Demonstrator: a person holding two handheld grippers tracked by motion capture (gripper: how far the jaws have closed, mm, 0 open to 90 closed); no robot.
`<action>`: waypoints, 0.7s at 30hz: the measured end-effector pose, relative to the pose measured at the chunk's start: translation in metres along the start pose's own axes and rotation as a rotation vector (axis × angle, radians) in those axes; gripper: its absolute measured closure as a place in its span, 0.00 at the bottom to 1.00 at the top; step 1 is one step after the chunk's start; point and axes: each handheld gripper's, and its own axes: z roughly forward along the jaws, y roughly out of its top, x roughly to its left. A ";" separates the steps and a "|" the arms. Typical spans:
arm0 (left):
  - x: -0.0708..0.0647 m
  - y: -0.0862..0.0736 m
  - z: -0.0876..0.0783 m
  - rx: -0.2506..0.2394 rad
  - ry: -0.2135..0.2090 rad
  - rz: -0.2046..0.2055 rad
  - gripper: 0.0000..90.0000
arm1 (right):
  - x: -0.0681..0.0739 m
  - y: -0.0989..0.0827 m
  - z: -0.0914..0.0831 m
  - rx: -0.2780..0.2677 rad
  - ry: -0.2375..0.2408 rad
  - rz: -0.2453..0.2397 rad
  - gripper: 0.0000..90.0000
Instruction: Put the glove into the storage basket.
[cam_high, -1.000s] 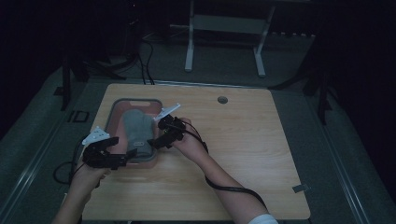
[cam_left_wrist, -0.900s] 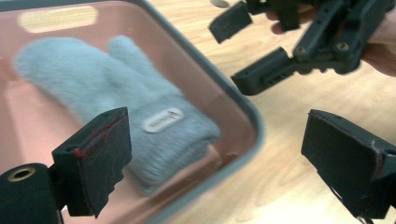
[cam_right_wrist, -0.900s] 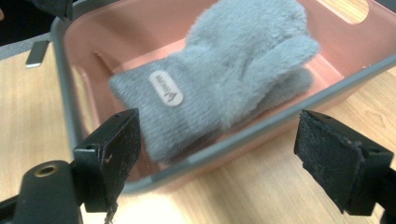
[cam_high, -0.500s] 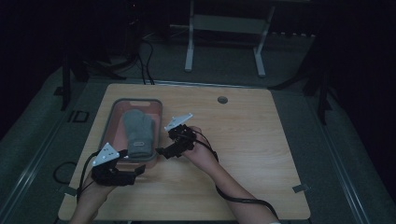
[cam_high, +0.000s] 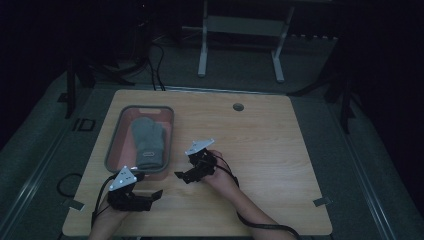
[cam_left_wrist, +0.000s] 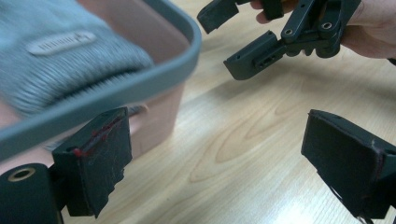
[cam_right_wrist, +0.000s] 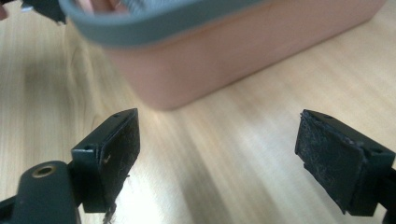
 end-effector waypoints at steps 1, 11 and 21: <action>0.000 -0.002 0.002 -0.003 -0.004 0.008 0.10 | 0.001 -0.004 0.002 0.007 -0.003 -0.004 0.16; 0.000 -0.014 0.008 0.003 -0.023 -0.009 0.10 | 0.001 -0.030 0.009 0.009 0.017 -0.002 0.16; 0.007 -0.023 0.007 -0.004 -0.014 -0.049 0.10 | -0.002 -0.036 0.007 -0.018 0.001 0.009 0.16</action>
